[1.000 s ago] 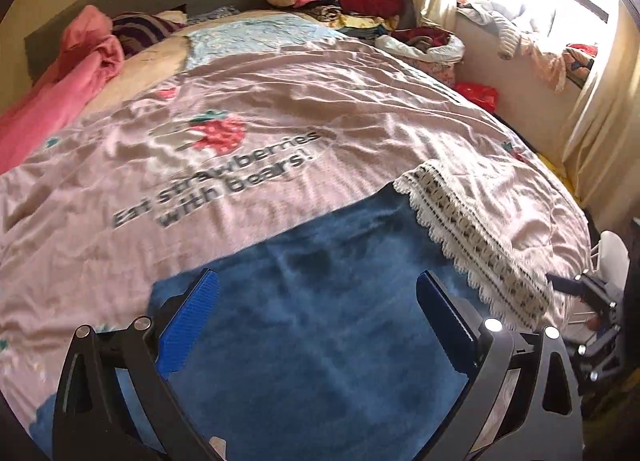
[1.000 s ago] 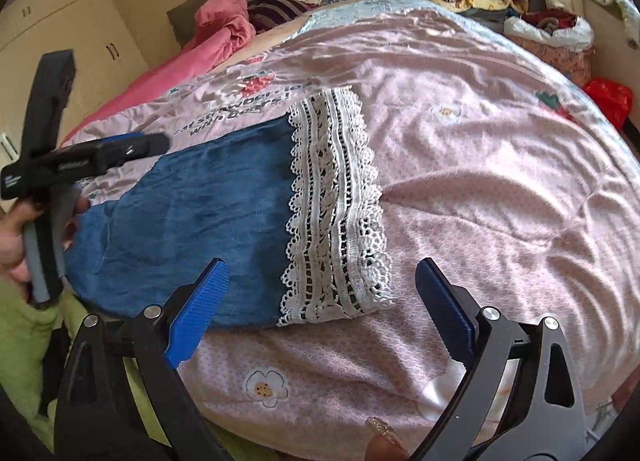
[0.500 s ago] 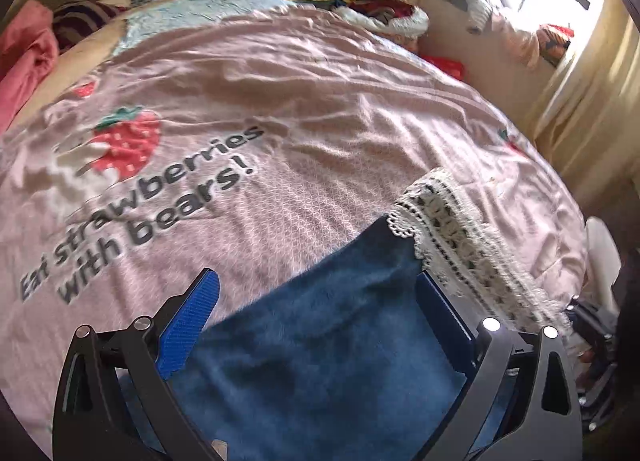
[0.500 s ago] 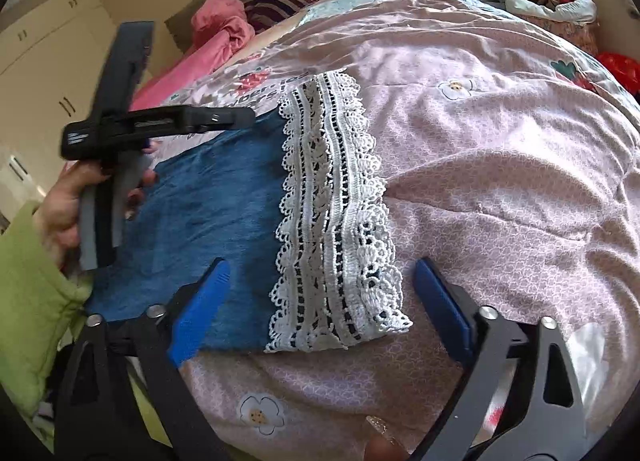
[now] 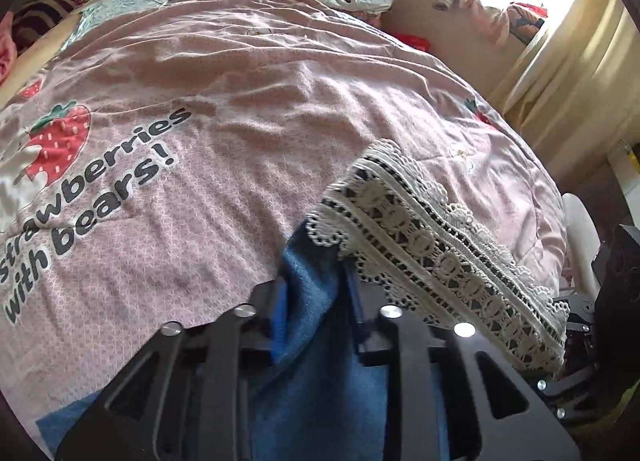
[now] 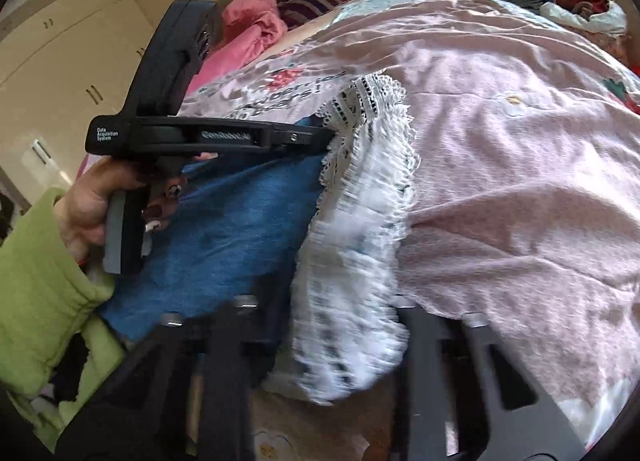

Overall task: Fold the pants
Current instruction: 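Grasp the lace-trimmed leg with the right gripper and lift it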

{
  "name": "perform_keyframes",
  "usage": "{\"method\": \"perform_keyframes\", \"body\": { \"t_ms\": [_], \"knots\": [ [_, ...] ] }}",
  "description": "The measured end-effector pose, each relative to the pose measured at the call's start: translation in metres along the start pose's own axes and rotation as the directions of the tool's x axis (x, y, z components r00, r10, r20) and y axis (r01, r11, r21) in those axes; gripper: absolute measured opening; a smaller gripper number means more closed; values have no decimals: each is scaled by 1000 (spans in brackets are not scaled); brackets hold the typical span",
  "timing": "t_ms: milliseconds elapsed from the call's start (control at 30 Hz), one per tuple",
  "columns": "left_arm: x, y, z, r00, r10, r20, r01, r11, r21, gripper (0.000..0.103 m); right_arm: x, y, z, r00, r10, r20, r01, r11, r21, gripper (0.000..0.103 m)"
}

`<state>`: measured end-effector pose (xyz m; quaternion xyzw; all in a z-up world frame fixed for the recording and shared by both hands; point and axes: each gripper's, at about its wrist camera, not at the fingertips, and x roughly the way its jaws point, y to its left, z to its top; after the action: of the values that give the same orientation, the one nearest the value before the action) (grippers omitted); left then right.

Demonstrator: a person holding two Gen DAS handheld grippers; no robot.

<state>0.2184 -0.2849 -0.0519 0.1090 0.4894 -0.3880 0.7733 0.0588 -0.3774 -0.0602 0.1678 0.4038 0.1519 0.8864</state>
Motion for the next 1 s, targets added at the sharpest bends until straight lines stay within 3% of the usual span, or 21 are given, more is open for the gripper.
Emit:
{"method": "perform_keyframes", "body": {
  "t_ms": [300,600,733,900,1000],
  "knots": [
    [-26,13,-9,992,-65,108,72,995,-67,12,-12,37,8,1000,15,24,-13,995,-94,15],
    [-78,37,-32,960,-104,260,145,979,-143,12,-18,103,20,998,53,32,-43,969,-245,15],
    [-96,52,-51,948,-80,307,141,973,-181,12,-7,136,20,997,74,6,-69,950,-306,15],
    [-121,80,-88,937,-5,349,115,949,-294,27,16,176,9,995,82,-54,-96,915,-392,15],
    [-142,108,-119,930,78,360,91,898,-429,40,34,198,-4,993,68,-100,-106,889,-445,15]
  ]
}}
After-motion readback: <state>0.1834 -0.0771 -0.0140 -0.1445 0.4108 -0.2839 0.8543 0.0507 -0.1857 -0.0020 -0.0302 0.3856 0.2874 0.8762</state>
